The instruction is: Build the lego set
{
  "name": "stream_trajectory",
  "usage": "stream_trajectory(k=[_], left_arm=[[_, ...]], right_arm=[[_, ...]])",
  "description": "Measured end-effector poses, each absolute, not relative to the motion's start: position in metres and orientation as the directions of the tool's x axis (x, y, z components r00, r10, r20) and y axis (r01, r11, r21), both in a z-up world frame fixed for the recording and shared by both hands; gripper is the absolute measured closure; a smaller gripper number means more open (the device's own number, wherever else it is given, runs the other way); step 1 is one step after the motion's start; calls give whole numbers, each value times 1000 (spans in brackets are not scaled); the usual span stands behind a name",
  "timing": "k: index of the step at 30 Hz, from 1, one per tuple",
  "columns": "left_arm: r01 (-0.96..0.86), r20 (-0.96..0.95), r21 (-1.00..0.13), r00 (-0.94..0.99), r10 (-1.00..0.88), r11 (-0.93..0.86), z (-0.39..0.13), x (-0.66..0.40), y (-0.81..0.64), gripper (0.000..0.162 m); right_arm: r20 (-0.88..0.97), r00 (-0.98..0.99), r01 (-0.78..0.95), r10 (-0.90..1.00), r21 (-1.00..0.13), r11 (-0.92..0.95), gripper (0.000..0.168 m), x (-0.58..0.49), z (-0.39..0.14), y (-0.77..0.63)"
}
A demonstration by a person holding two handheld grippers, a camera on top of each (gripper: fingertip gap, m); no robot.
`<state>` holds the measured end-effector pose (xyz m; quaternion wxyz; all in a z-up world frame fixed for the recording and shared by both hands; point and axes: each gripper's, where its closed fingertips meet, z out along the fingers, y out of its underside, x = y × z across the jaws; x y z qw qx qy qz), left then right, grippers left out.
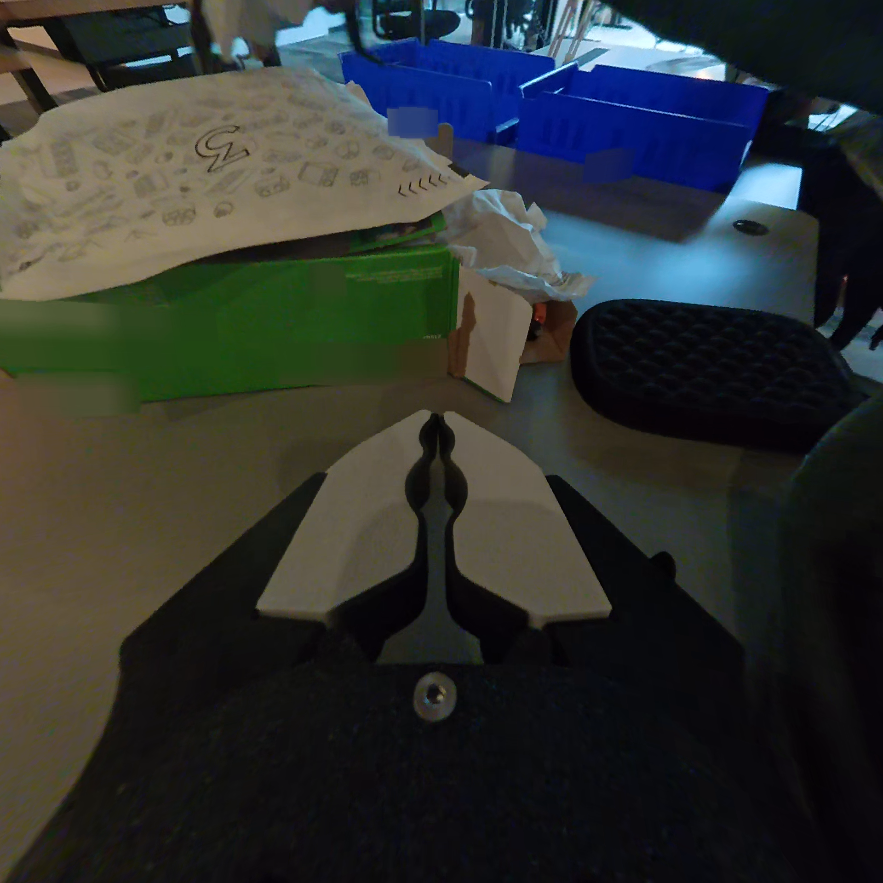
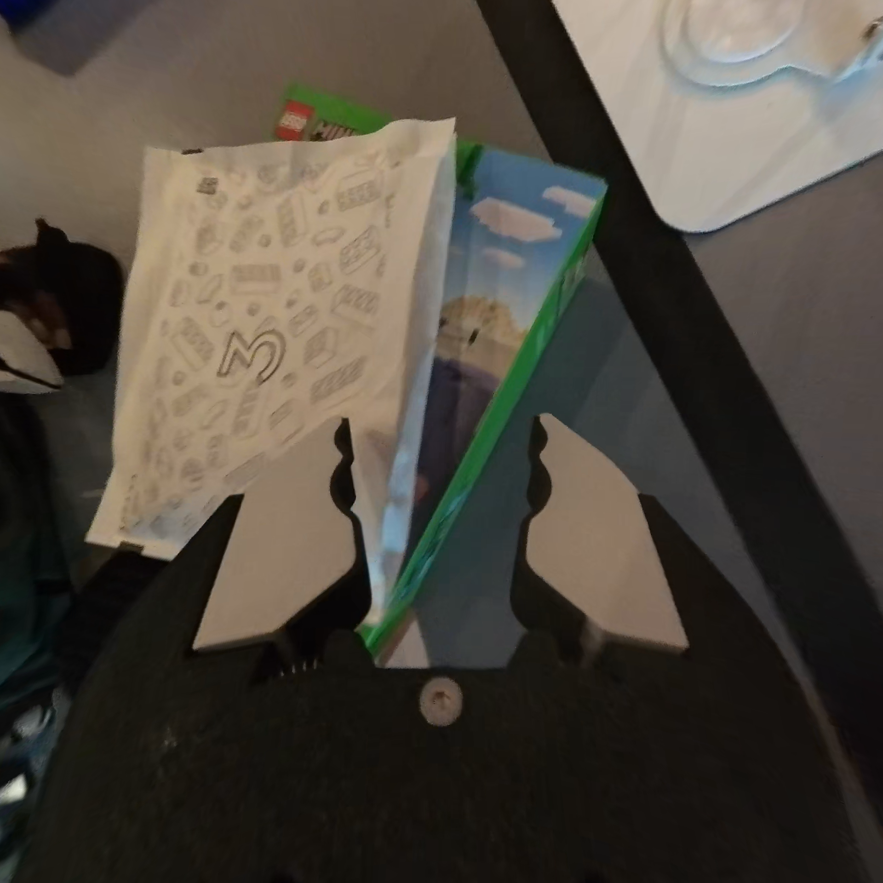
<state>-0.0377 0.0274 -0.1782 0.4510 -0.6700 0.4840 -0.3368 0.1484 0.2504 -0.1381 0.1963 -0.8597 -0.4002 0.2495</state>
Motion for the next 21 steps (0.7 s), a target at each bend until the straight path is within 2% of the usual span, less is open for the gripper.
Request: stream_trajectory(k=[5,9,11,12,14,18,21], left_arm=[[-349,-3,-931,303,-953,-108,-179,-36,30,162],[-351,-13,-931,315,-949,-103,-180,-38,35,162],[-344,-3,-932,322,-947,-114,-181,-39,37,162],[-340,0,-933,324,-946,-117,-181,-40,38,162],[-334,2,-935,326,-945,-118,-181,-41,39,162],[-326,5,-938,323,-946,-116,-180,-42,38,162],[-326,1,-939,319,-948,-111,-180,-42,37,162]], right_arm=[[-339,511,653,790,-445,-613,92,128,-154,278],[-389,483,687,784,-386,-615,106,116,-167,280],[-409,469,674,783,-407,-617,123,116,-162,280],[-419,459,659,784,-430,-616,159,116,-157,281],[-383,499,633,777,-452,-629,162,125,-156,284],[-425,528,565,735,-471,-678,165,134,-152,267],[-450,603,451,659,-490,-746,166,147,-151,260]])
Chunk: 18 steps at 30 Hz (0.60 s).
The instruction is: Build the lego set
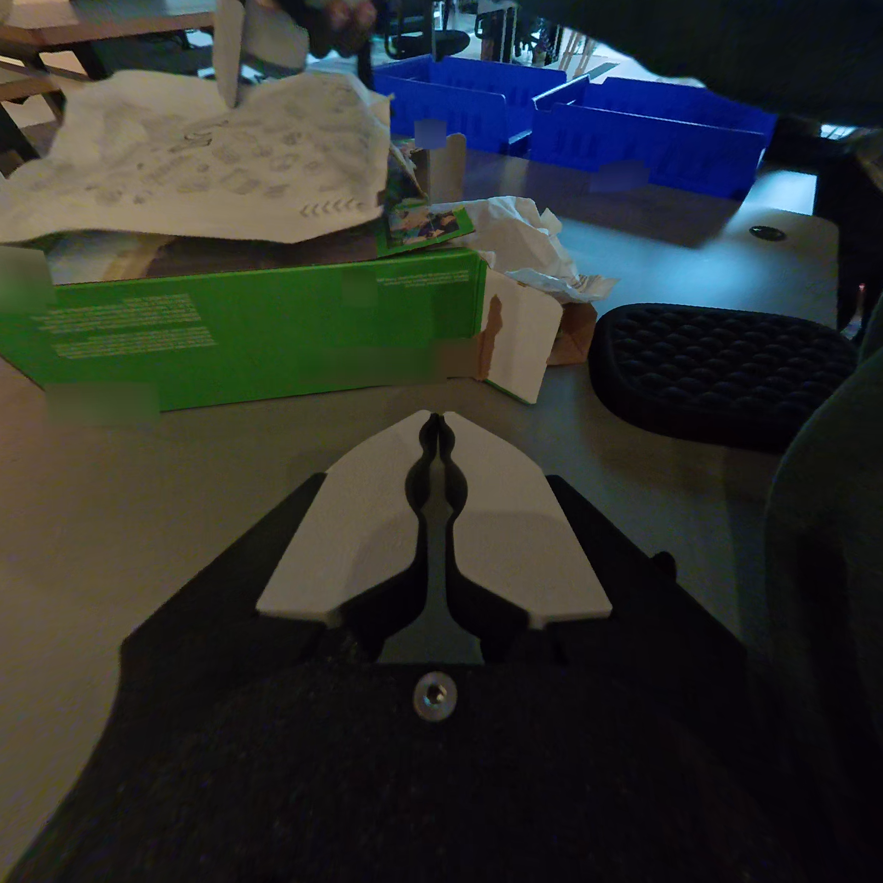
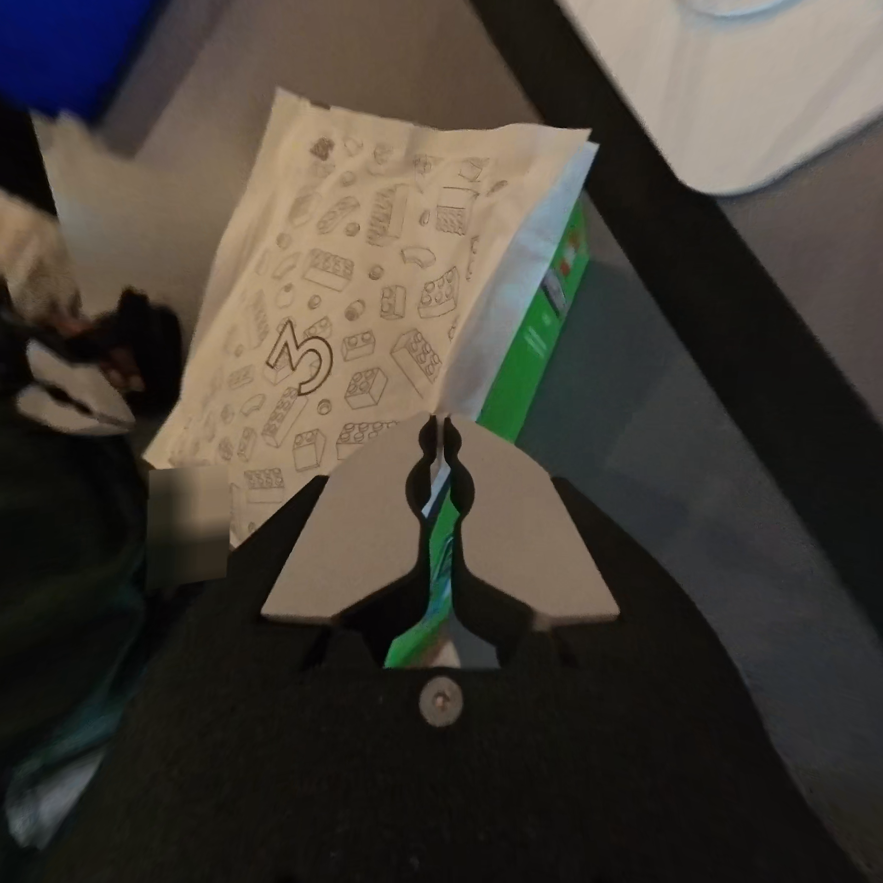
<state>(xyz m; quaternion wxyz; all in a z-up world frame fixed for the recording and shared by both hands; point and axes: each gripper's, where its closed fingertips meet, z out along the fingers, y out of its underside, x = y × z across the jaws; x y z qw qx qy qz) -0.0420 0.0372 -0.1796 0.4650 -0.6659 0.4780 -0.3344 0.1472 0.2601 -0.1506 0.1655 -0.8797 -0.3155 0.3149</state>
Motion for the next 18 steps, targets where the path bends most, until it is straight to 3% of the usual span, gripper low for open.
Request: stream_trajectory(k=[4,10,18], left_arm=[[-331,-19,-939,312,-950,-90,-178,-43,35,162],[-320,-18,-944,301,-953,-83,-174,-45,33,162],[-334,-34,-940,295,-955,-70,-168,-36,33,162]], right_arm=[[-584,683,98,439,-522,-847,167,173,-142,261],[-777,588,-422,225,-531,-735,168,198,-127,222],[-717,656,-521,236,-656,-546,164,170,-96,151]])
